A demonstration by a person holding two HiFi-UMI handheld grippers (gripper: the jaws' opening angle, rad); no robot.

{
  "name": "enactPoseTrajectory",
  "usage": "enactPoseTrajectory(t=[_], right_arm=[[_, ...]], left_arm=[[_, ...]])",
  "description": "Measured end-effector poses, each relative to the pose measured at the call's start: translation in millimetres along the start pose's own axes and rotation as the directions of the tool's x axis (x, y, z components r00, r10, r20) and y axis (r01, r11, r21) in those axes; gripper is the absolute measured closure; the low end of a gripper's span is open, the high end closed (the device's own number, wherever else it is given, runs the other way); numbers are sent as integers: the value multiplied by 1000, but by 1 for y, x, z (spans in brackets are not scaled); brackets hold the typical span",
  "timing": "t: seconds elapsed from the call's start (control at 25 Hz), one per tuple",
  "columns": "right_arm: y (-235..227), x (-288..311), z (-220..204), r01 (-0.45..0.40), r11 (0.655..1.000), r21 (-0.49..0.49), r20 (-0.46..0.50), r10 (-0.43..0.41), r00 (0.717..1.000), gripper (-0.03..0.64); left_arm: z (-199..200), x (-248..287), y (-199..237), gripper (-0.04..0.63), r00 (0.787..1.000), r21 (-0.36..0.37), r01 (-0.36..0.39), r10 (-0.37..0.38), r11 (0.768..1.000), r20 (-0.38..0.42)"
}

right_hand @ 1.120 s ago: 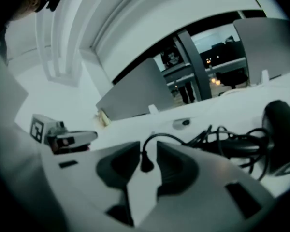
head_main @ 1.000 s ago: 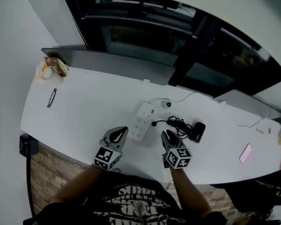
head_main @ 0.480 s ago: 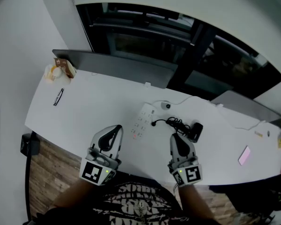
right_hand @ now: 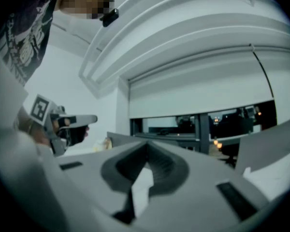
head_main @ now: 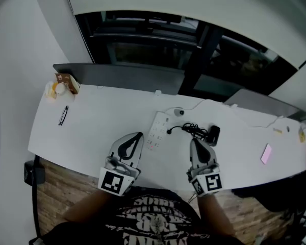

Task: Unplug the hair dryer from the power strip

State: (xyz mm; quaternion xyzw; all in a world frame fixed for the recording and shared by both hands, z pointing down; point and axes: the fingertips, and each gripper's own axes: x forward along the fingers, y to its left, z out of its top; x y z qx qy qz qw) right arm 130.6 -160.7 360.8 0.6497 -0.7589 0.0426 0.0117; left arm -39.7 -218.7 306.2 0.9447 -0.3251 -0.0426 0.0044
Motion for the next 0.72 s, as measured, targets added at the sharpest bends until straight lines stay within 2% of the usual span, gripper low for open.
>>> enactPoseTrajectory(t=[0.2, 0.32, 0.44, 0.72], right_arm=[[30, 2, 9, 26, 999, -20, -13, -27, 1000, 581], [48, -3, 10, 45, 998, -40, -22, -46, 999, 581], [60, -7, 15, 73, 996, -53, -8, -73, 997, 581], [86, -15, 19, 109, 992, -62, 10, -108, 994, 581]], left_arm=[[0, -14, 21, 569, 1000, -34, 8, -7, 999, 7], [2, -27, 25, 569, 999, -41, 39, -37, 998, 35], [1, -41, 28, 569, 997, -78, 62, -59, 995, 40], [3, -66, 39, 569, 995, -47, 93, -90, 995, 49]])
